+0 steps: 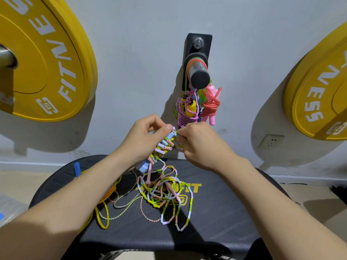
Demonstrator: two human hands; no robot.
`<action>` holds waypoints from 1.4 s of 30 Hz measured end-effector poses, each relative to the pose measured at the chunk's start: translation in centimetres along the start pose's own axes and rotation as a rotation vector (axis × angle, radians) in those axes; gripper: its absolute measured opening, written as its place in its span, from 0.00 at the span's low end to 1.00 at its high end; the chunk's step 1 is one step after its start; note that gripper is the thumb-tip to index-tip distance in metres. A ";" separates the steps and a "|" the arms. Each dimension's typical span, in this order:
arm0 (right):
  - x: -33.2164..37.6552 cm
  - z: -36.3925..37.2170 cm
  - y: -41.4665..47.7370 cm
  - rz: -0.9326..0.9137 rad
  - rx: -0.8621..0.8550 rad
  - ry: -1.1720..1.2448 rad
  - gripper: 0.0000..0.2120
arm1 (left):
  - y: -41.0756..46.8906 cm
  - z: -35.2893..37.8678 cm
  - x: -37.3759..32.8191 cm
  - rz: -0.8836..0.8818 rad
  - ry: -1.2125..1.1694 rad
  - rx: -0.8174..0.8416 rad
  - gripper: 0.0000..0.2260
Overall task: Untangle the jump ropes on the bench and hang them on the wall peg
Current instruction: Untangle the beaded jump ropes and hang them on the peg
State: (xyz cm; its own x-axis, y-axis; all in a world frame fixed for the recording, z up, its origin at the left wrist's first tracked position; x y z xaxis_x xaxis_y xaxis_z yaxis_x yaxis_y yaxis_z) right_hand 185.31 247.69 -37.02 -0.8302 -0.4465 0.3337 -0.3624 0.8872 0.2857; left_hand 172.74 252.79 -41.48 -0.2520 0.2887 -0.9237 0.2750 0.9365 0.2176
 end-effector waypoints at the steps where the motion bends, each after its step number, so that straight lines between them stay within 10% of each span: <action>1: 0.2 0.2 0.0 -0.002 0.019 -0.029 0.16 | -0.1 0.4 0.2 -0.015 -0.022 0.029 0.06; 13: -3.3 -2.1 -0.9 0.307 -0.312 0.365 0.13 | -0.3 2.2 0.5 -0.077 -0.057 0.111 0.14; 24: -5.3 -0.5 -1.7 0.485 -0.243 0.652 0.15 | -1.4 2.1 -3.3 0.187 0.387 0.084 0.19; 42: -5.3 2.6 -2.2 0.701 -0.352 1.435 0.03 | -0.9 1.7 -2.6 0.082 0.089 0.111 0.22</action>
State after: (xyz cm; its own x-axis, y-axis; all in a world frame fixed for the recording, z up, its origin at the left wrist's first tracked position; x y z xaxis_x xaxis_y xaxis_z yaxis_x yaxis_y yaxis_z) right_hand 189.36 248.39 -41.77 0.3431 0.0943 0.9346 0.1701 0.9723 -0.1606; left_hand 174.68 250.82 -39.83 -0.3045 0.3840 -0.8717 0.3973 0.8829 0.2502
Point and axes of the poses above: each hand's wrist, its own y-axis towards the middle knuckle, its own z-axis out of the palm, x = y × z, the point moved 10 cm from there along y, towards the middle knuckle, and after that the axes turned 8 degrees about y, right-handed, at the moved point
